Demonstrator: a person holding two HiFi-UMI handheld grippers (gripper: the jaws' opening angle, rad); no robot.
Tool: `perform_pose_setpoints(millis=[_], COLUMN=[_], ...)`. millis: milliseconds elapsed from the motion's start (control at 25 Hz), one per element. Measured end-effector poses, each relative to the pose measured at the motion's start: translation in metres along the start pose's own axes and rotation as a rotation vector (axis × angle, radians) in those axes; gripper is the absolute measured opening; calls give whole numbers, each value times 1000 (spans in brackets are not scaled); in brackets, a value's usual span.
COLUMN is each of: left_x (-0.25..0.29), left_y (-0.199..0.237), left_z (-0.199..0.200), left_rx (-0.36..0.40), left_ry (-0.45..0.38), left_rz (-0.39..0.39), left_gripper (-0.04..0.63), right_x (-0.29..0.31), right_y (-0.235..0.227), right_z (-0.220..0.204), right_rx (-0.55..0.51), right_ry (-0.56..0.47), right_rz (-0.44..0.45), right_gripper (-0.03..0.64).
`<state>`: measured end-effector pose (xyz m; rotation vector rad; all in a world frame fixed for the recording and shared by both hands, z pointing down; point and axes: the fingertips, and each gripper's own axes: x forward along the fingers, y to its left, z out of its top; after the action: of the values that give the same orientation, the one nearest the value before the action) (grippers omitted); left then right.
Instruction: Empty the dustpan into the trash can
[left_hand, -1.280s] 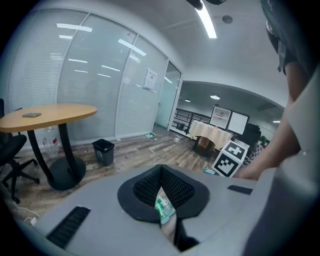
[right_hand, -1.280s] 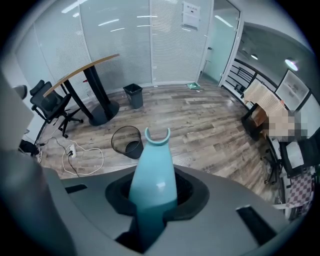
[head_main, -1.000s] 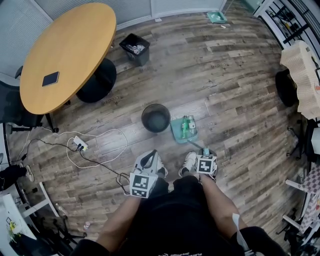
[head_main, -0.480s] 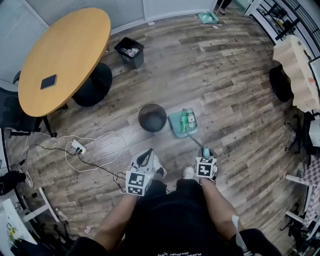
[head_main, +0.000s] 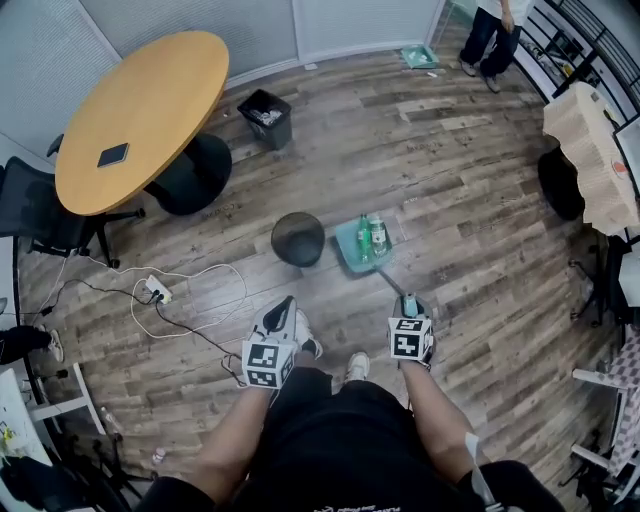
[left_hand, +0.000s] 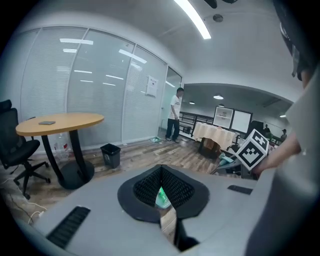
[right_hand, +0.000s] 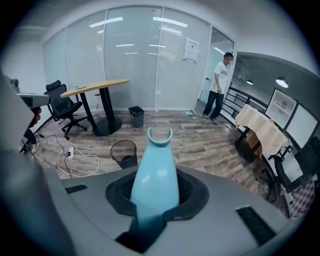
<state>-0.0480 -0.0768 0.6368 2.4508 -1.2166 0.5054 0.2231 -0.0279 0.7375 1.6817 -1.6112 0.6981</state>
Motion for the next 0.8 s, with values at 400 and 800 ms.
perform_pose_setpoints(millis=[400, 800], left_x=[-33, -46], left_y=[-32, 2], left_z=[-1, -10], left_rx=[-40, -96], left_ry=[-55, -42], left_rz=[93, 136], left_gripper=[21, 21], right_x=[-34, -60], right_y=[-31, -20], right_z=[8, 47], right_rx=[-71, -139], right_ry=[-98, -192], right_rz=[47, 60], right_gripper=[98, 98])
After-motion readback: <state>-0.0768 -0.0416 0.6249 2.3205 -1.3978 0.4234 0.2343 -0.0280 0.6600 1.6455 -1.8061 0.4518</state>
